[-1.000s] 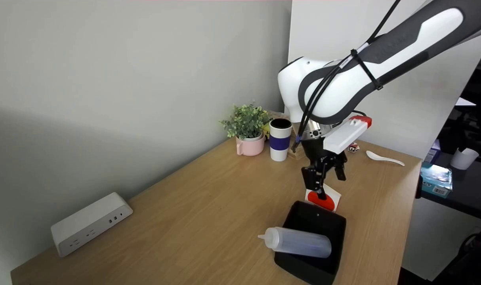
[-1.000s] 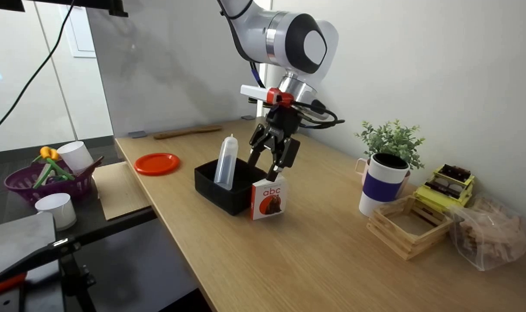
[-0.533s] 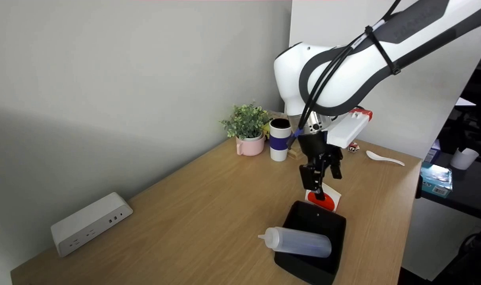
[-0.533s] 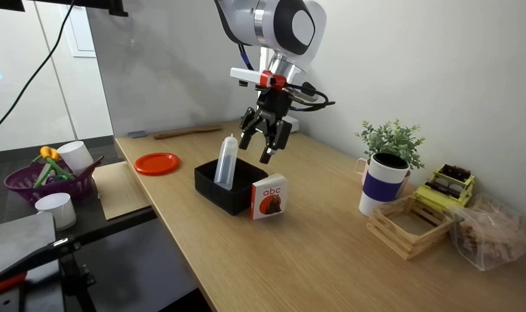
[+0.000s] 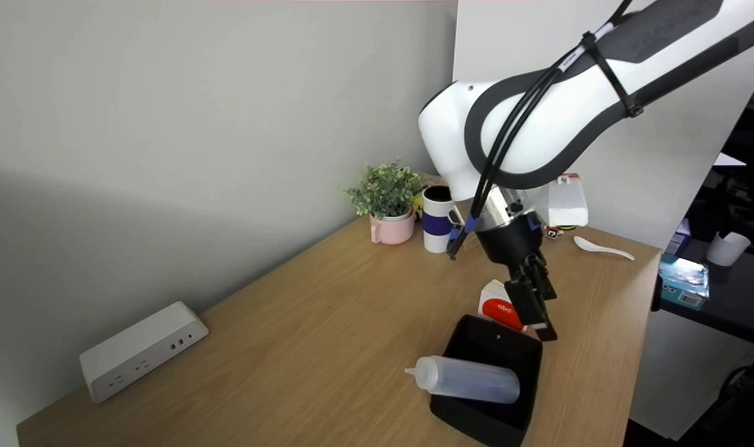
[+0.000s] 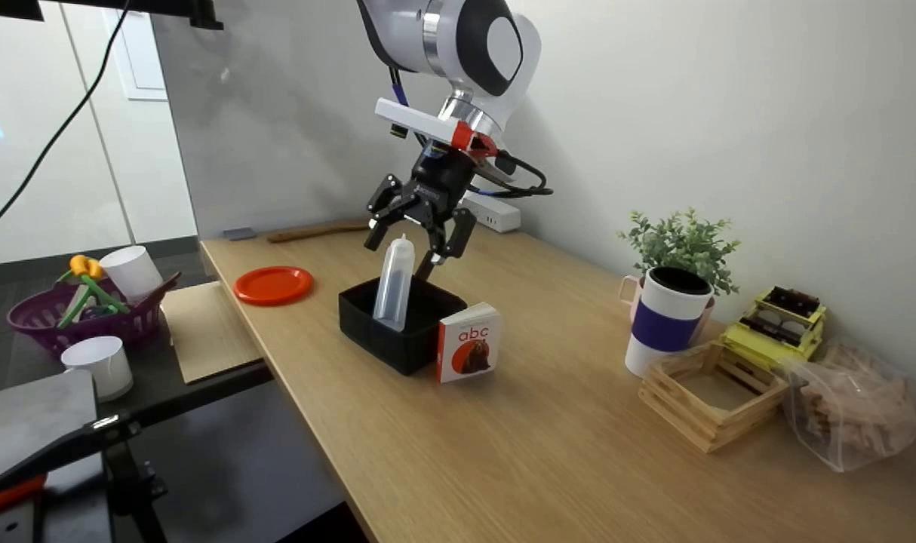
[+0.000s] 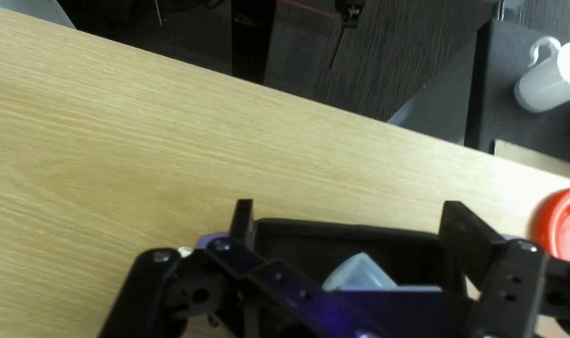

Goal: Take the book out of the black box, take the sauce bottle out of the box

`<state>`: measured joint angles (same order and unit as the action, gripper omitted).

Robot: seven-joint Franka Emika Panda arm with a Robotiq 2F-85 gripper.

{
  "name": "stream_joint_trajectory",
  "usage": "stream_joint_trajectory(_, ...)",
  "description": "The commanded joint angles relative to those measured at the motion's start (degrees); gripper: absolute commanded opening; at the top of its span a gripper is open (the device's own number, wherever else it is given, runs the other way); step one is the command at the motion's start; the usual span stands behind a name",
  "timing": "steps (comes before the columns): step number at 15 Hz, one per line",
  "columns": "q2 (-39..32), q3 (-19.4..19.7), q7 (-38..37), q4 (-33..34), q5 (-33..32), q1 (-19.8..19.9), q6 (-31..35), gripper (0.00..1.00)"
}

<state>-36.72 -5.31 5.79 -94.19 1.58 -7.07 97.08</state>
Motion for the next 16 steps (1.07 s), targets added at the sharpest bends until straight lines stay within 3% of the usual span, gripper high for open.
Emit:
stream_joint_trajectory(1, -0.3, -0.6, 1.7, 0.5, -0.4, 0.3, -2.3, 1.00)
stream_joint_trajectory(7, -1.5, -0.9, 4.2, 1.9, -0.6, 0.4, -5.1, 1.00)
stream_joint_trajectory(16, -3.1, -3.2, 13.8, 3.5, -3.5, 0.2, 11.7, 1.00)
